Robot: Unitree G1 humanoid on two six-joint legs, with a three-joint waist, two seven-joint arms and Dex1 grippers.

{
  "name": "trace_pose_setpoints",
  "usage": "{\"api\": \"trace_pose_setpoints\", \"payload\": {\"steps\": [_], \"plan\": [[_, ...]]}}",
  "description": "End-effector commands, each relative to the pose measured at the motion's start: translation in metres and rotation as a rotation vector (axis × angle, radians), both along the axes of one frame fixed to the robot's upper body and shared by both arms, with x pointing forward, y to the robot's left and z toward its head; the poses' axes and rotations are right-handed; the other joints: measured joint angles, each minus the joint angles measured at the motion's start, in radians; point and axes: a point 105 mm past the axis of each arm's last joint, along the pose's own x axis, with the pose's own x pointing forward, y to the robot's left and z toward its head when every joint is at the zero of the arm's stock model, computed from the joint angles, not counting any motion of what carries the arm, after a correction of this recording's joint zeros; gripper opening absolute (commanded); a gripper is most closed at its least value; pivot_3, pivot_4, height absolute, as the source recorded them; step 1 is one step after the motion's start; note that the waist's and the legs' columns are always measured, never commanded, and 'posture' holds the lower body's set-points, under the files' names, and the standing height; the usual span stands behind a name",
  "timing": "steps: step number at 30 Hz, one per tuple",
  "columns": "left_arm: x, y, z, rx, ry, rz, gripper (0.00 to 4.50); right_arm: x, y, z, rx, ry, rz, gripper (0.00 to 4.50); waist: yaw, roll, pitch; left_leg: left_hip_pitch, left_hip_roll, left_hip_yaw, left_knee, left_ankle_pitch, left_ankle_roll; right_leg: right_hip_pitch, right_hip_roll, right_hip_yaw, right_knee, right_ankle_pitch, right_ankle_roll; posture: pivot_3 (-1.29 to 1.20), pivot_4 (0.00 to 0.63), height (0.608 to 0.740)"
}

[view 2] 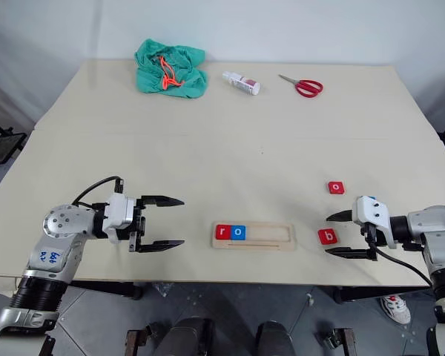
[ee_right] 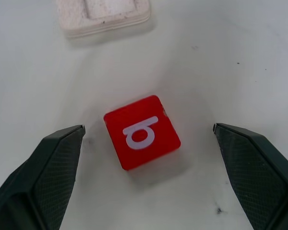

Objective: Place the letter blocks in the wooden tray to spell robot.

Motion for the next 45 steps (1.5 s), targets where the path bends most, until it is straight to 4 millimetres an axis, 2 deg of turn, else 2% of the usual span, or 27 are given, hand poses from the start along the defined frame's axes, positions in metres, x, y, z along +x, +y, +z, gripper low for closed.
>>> {"api": "trace_pose_setpoints", "payload": {"steps": [1, 4, 13, 14, 18, 22, 29, 32, 37, 45], "plan": [[-0.003, 0.002, 0.009, -0.013, -0.033, -0.007, 4.5, 0.0, -0.001, -0.007, -0.018, 0.013, 0.015, 4.48, 0.0, 0.0, 0.0, 0.0, 0.0, 0.0, 0.0, 0.0, 0.0, 0.0, 0.0, 0.0, 0.0, 0.0, 0.0, 0.0, 0.15, 0.74], [-0.003, 0.002, 0.01, -0.012, -0.034, -0.004, 4.5, 0.002, -0.002, -0.008, -0.022, 0.012, 0.02, 4.48, 0.0, 0.0, 0.0, 0.0, 0.0, 0.0, 0.001, 0.0, 0.0, 0.0, 0.0, 0.0, 0.0, 0.0, 0.0, 0.0, 0.15, 0.74], [-0.002, 0.0, 0.011, -0.018, -0.042, 0.0, 4.5, 0.002, 0.001, -0.008, 0.004, 0.002, 0.034, 1.54, 0.0, 0.0, 0.0, 0.0, 0.0, 0.0, 0.003, 0.0, 0.0, 0.001, 0.0, 0.0, 0.0, 0.001, 0.0, 0.0, 0.15, 0.74], [-0.002, 0.0, 0.011, -0.02, -0.041, -0.001, 4.5, 0.003, 0.003, -0.006, 0.016, -0.004, 0.032, 1.47, 0.0, 0.0, 0.0, 0.0, 0.0, 0.0, 0.003, 0.0, 0.0, 0.001, 0.0, 0.0, 0.0, 0.001, 0.0, 0.0, 0.15, 0.74], [-0.002, -0.002, 0.008, -0.026, -0.036, -0.009, 4.5, 0.007, 0.014, 0.007, 0.071, -0.034, -0.002, 1.48, 0.0, 0.0, 0.0, 0.0, 0.001, 0.0, 0.003, 0.0, 0.0, 0.001, 0.0, 0.0, 0.0, 0.001, 0.0, 0.0, 0.15, 0.74], [-0.001, -0.008, 0.003, -0.033, -0.019, -0.036, 4.5, 0.01, 0.042, 0.032, 0.154, -0.061, -0.06, 1.48, 0.0, 0.001, 0.0, 0.0, 0.001, 0.0, 0.002, 0.0, 0.0, 0.0, 0.001, 0.0, 0.001, 0.001, 0.0, 0.0, 0.15, 0.74], [0.001, -0.018, -0.007, -0.017, 0.004, -0.106, 4.5, 0.003, 0.08, 0.053, 0.158, -0.037, -0.06, 1.48, 0.012, 0.001, 0.0, -0.001, 0.0, -0.001, 0.003, 0.0, 0.0, 0.0, 0.0, 0.0, 0.001, 0.001, 0.0, 0.0, 0.15, 0.74], [0.002, -0.021, -0.01, -0.013, 0.005, -0.123, 4.5, -0.002, 0.092, 0.053, 0.137, -0.01, -0.033, 1.48, 0.017, 0.001, 0.0, -0.001, 0.0, 0.0, 0.003, 0.0, 0.0, 0.0, 0.0, 0.0, 0.0, 0.001, 0.001, 0.0, 0.15, 0.74], [0.002, -0.023, -0.011, -0.022, -0.017, -0.13, 4.5, -0.014, 0.11, 0.042, 0.063, 0.024, 0.058, 1.48, 0.022, 0.001, 0.0, -0.002, 0.0, 0.0, 0.003, 0.0, 0.0, -0.001, 0.0, 0.001, 0.0, 0.001, 0.001, 0.0, 0.15, 0.74], [0.0, -0.015, -0.008, -0.042, -0.031, -0.096, 4.5, -0.011, 0.126, 0.032, 0.037, 0.016, 0.119, 1.48, 0.021, 0.001, 0.001, -0.002, 0.0, 0.0, 0.003, 0.0, 0.0, -0.001, 0.0, 0.001, 0.0, 0.001, 0.001, 0.0, 0.15, 0.74]]}}
